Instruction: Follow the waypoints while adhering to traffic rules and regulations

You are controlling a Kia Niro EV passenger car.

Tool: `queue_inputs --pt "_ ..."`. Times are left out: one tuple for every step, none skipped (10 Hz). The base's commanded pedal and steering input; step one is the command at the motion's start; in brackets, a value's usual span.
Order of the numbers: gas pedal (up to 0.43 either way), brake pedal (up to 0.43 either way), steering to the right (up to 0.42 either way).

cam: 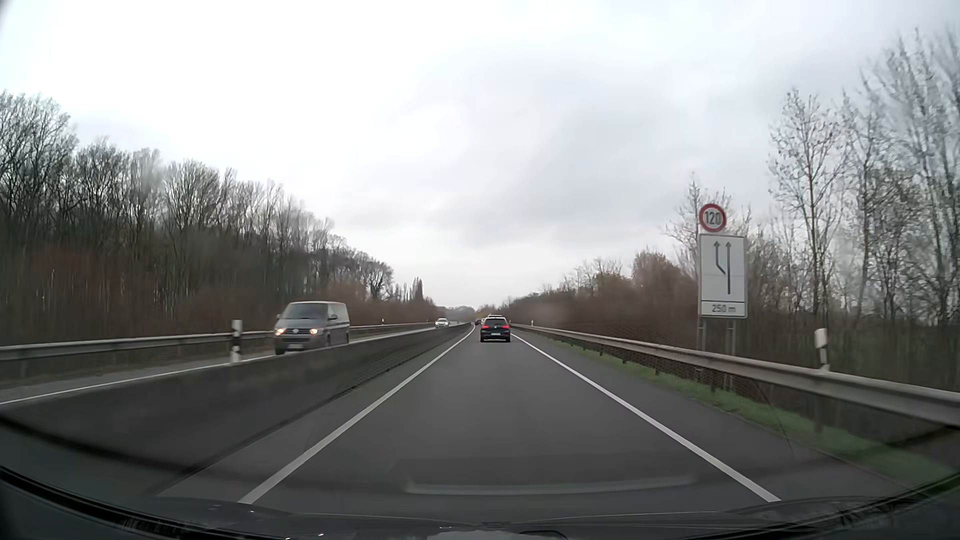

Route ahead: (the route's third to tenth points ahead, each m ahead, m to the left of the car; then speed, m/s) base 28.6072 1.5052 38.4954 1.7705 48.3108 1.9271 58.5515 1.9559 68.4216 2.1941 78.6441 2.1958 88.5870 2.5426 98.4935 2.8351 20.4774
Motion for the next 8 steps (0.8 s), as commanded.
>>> queue_inputs --pt "0.059 0.0 -0.001" --pt "0.059 0.0 -0.001" --pt "0.059 0.0 -0.001" --pt "0.059 0.0 -0.001" --pt "0.059 0.0 -0.001" --pt "0.059 0.0 -0.001" --pt "0.059 0.0 -0.001" --pt "0.039 0.0 -0.001"
